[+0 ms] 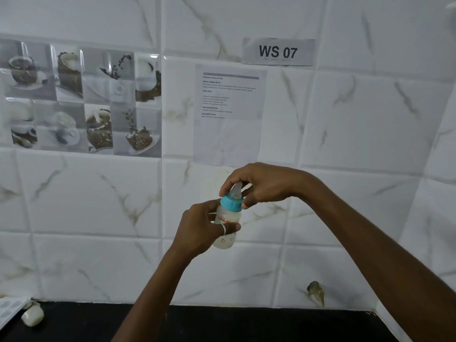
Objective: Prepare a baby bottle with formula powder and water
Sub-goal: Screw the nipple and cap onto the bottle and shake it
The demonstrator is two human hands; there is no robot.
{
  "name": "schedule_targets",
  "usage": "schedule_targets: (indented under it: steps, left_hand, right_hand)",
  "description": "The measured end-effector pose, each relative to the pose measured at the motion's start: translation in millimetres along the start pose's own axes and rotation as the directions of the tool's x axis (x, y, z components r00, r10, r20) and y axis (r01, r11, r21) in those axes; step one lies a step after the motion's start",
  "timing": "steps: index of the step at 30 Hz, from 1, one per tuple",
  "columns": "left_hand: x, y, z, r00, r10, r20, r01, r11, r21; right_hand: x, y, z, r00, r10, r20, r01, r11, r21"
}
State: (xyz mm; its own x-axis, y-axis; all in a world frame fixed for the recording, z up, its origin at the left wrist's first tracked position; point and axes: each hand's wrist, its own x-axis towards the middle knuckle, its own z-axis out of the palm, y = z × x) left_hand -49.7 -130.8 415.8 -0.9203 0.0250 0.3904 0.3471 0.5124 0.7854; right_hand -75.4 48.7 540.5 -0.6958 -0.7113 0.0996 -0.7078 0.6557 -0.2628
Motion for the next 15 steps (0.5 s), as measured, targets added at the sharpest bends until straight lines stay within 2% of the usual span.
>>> schedule_targets:
  steps: [7, 15]
  left_hand:
    - [-0.7, -2.9, 1.4, 1.0, -0.004, -0.016, 0.005, 1.0, 0.016]
    - [-2.9, -8.5, 6.5, 0.997, -0.011, -0.071, 0.013, 1.0, 0.017]
  right_hand:
    - [5.9, 1.1, 6.7, 1.0, 0.023, 0.005, -0.023, 0.998, -0.052]
    - [11.0, -1.3, 16.1, 0.994, 0.096, -0.059, -0.102, 0.99, -0.102]
